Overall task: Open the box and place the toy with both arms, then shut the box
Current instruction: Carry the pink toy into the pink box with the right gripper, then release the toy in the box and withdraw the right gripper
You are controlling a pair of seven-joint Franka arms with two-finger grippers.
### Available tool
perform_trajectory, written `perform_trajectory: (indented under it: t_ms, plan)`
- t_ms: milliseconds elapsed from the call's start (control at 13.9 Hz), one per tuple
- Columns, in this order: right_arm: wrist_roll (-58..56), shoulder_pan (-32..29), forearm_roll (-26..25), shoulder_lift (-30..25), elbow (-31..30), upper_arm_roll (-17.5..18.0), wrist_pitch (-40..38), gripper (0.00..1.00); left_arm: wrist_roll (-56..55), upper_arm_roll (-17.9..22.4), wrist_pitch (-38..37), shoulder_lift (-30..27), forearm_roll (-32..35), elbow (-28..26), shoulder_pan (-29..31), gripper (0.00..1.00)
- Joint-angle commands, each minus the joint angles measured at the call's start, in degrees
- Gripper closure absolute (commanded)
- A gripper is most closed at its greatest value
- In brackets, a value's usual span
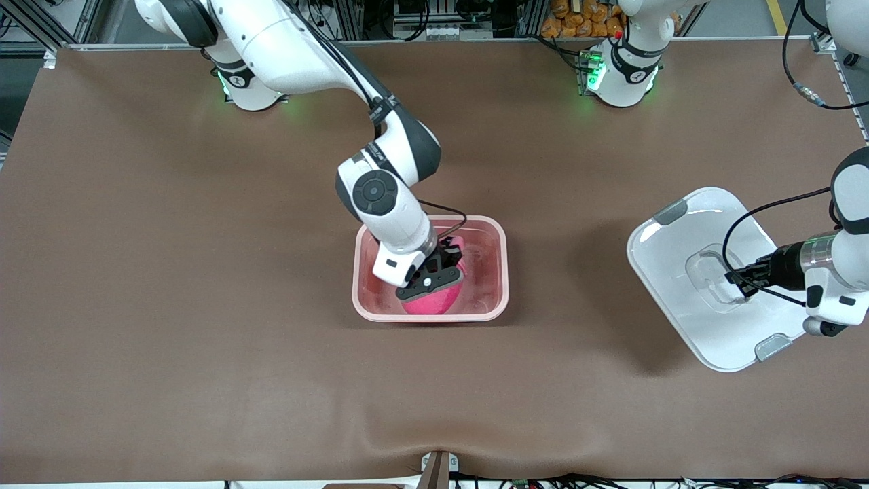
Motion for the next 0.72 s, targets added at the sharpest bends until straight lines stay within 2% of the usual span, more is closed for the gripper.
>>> perform_trajectory:
  t_ms: [0, 648]
  plan:
    - [4.2, 1.8, 0.6, 2.7, 0.7, 0.1, 4.5, 0.99, 1.7, -0.2, -0.5, -0.9, -1.0, -0.1, 0.7, 1.00]
    - [3.7, 4.6, -0.1, 7.4, 0.3, 0.1, 11.9, 0.90, 1.7, -0.2, -0.5, -0.7, -1.0, 0.0, 0.8, 1.00]
